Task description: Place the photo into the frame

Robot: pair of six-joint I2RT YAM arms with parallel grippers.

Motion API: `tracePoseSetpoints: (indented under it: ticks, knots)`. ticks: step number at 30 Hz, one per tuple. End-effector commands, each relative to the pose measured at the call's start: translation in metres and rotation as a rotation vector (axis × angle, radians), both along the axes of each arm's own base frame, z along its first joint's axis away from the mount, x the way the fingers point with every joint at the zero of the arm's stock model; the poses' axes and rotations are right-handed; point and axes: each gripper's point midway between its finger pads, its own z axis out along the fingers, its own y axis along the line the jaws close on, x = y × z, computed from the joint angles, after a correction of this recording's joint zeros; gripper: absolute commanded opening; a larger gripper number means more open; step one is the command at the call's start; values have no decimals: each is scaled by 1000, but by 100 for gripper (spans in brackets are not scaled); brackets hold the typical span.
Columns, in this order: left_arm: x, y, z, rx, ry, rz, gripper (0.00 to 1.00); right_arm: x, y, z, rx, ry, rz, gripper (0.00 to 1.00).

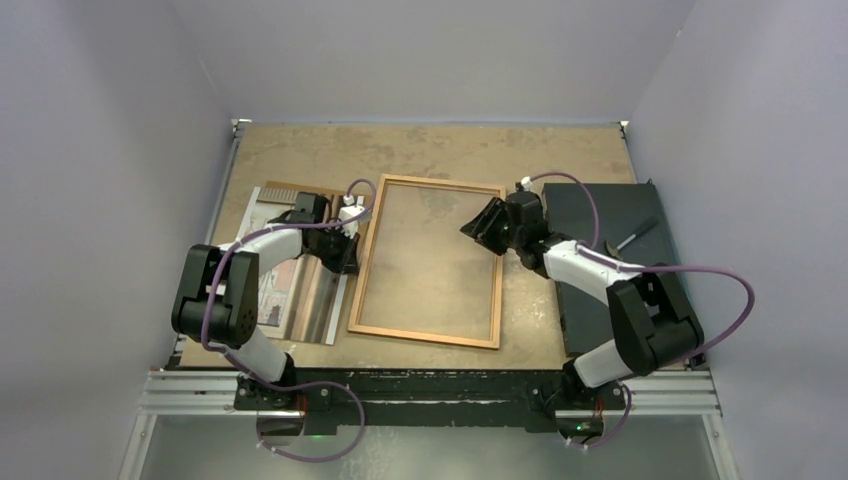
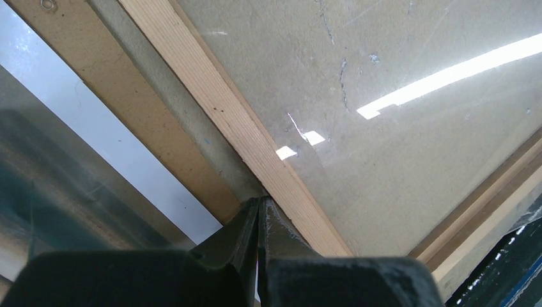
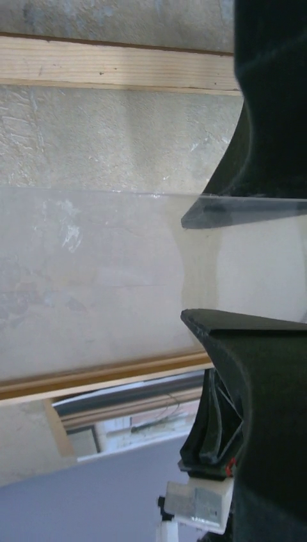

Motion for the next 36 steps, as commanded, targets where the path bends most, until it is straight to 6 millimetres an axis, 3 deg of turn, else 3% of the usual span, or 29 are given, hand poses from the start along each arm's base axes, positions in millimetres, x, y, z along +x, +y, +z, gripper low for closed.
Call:
tracePoseSetpoints:
  ticks: [1, 6, 15, 18, 23, 36]
  knots:
    - [1, -10, 4, -48, -9, -40, 0, 6, 3, 6, -93, -14, 55, 57]
    - [1, -9, 5, -47, -9, -39, 0, 13, 6, 1, -222, 13, 89, 69]
    - [1, -9, 4, -46, -5, -39, 0, 13, 2, -15, -437, 85, 96, 81]
    - [1, -10, 4, -47, -6, -40, 0, 13, -1, -13, -461, 79, 94, 84]
    - [1, -9, 4, -47, -5, -40, 0, 14, -5, -6, -485, 56, 103, 99]
    - [2, -9, 3, -46, -3, -40, 0, 21, -13, -5, -566, 55, 105, 99]
